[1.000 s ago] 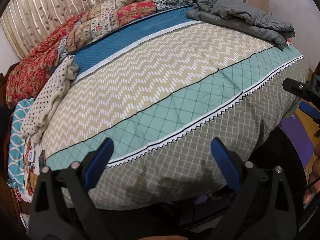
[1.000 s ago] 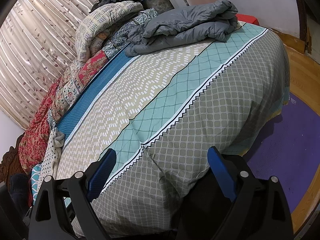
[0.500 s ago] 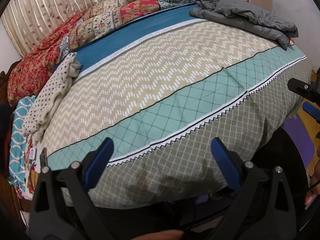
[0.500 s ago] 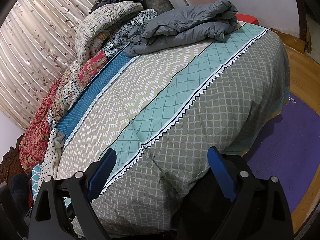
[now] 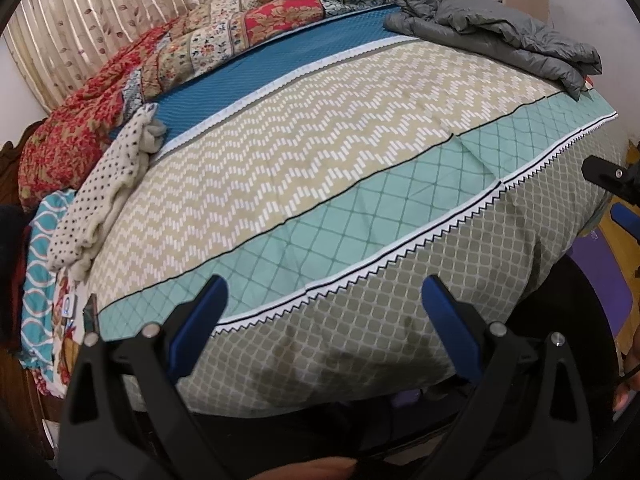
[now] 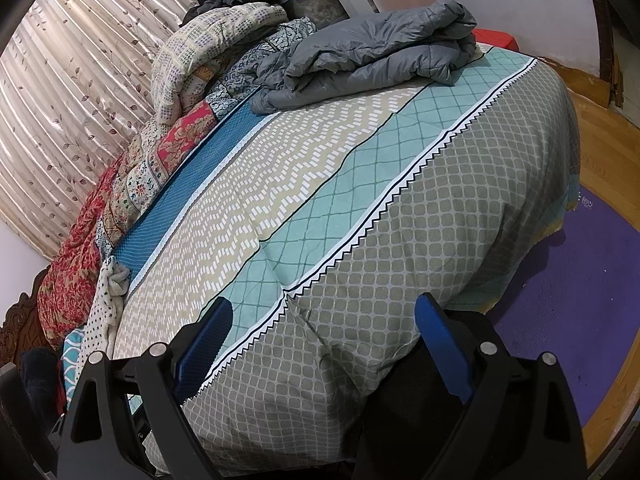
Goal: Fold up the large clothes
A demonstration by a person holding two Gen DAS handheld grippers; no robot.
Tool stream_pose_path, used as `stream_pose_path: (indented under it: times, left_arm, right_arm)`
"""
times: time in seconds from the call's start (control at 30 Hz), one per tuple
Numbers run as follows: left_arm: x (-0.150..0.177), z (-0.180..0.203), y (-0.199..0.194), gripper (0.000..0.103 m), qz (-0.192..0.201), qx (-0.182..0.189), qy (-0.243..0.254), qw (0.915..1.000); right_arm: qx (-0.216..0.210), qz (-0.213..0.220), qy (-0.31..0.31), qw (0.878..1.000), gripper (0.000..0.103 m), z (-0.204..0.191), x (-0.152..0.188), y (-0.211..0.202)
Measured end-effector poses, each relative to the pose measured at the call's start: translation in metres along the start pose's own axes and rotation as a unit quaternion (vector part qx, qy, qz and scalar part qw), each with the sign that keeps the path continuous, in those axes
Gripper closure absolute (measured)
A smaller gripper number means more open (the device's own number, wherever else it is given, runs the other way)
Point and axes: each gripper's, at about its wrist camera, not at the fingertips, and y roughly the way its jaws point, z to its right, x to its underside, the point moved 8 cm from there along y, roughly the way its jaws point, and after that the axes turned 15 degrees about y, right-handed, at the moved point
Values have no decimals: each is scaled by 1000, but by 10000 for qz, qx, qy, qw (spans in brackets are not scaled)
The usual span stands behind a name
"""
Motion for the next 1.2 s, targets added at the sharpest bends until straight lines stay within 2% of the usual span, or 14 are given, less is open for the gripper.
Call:
stream_pose_path:
  times: [1.2]
  left_arm:
    - [-1, 1, 0, 9, -13, -4, 1, 10000]
  right_arm:
    - [11, -26, 81, 10000, 68, 4, -2, 3]
